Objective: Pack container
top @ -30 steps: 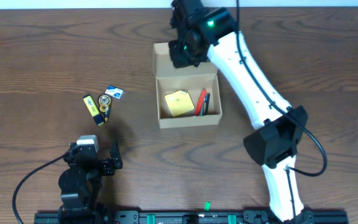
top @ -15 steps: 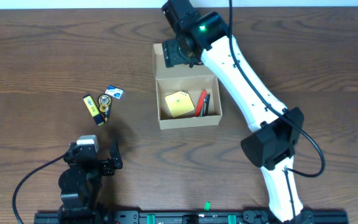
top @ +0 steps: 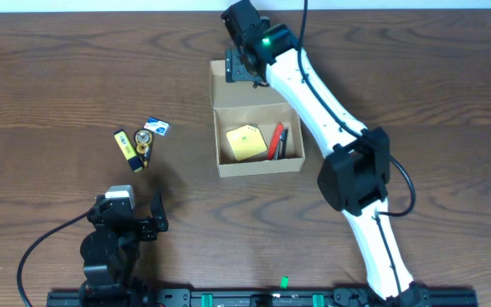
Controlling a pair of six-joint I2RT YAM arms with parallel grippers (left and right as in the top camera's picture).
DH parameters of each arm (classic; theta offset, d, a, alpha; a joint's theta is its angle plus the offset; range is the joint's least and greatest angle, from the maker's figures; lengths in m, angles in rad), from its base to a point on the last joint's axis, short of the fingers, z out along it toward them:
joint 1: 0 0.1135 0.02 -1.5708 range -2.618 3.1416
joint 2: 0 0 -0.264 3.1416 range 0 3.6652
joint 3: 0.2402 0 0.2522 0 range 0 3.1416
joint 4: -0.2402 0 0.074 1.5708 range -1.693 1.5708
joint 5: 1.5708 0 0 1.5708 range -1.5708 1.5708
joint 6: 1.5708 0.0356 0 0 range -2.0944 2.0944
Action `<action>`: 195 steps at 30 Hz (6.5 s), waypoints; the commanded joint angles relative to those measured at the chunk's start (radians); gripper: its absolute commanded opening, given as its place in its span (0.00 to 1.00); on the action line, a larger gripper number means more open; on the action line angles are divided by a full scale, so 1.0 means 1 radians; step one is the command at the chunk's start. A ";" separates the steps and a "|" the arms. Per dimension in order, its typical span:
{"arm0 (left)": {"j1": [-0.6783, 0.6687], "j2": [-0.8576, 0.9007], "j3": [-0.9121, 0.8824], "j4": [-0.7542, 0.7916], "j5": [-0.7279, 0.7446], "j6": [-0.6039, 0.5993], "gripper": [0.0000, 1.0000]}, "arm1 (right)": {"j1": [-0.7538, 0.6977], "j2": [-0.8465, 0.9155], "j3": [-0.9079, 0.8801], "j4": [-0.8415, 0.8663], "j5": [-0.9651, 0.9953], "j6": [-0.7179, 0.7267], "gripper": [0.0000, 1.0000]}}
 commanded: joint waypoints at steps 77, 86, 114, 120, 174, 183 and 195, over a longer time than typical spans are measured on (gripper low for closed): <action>0.000 -0.006 -0.018 0.000 0.000 -0.008 0.95 | -0.022 -0.155 0.000 0.048 -0.068 -0.041 0.33; 0.000 -0.006 -0.019 0.000 0.000 -0.008 0.95 | 0.056 -0.214 0.000 -0.259 -0.267 -0.098 0.32; 0.000 -0.006 -0.019 0.000 0.000 -0.008 0.95 | 0.128 -0.207 -0.267 -0.230 -0.351 -0.253 0.24; 0.000 -0.006 -0.018 0.000 0.000 -0.008 0.95 | 0.128 -0.207 -0.356 -0.151 -0.348 -0.240 0.23; 0.000 -0.006 -0.019 0.000 0.000 -0.008 0.95 | 0.089 -0.258 -0.301 -0.014 -0.280 0.128 0.65; 0.000 -0.006 -0.019 0.000 0.000 -0.008 0.95 | 0.017 -0.434 -0.294 -0.036 0.100 0.128 0.80; 0.000 -0.006 -0.019 0.000 0.000 -0.008 0.95 | -0.164 -0.479 -0.294 -0.113 0.112 -0.179 0.97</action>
